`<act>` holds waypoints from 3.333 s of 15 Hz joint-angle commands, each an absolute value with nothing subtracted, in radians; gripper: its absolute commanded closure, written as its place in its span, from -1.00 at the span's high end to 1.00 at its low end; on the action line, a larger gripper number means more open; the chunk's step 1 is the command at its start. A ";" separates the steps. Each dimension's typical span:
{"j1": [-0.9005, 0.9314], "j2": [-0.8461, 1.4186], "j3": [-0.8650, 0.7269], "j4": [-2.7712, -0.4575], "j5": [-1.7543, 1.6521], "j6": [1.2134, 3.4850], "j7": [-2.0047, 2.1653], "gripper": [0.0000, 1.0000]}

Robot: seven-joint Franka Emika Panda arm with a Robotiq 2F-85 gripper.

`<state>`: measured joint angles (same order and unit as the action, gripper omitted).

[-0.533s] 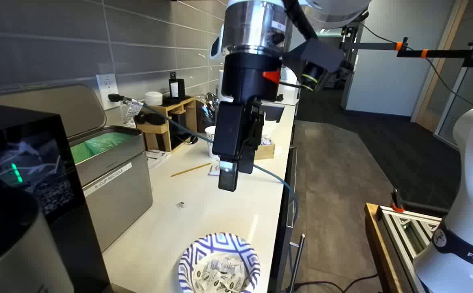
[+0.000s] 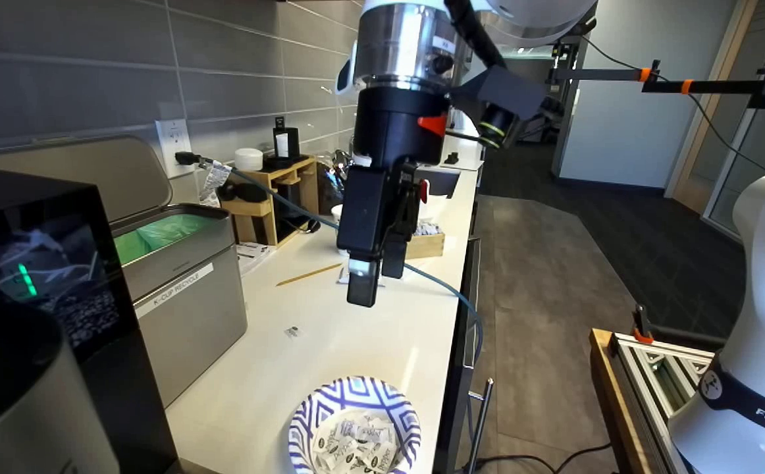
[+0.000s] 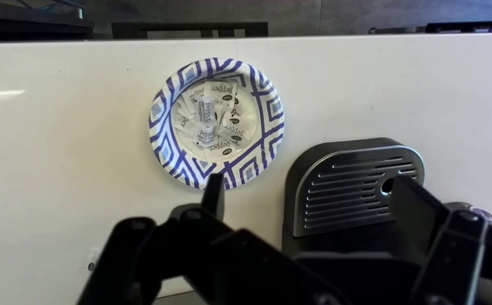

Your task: Pick up the white sachet from the counter and put it in the wooden box.

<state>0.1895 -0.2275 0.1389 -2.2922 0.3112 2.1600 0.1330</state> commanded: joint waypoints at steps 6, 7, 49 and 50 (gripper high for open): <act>0.137 0.135 0.133 -1.999 0.018 2.204 0.196 1.00; 0.138 0.171 0.126 -1.959 -0.009 2.197 0.191 1.00; 0.261 0.411 -0.199 -2.116 -0.345 2.871 0.204 1.00; 0.280 0.413 -0.215 -2.117 -0.370 2.866 0.225 1.00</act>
<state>0.2082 0.3882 -0.1496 -2.1292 -0.2810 2.8704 0.1331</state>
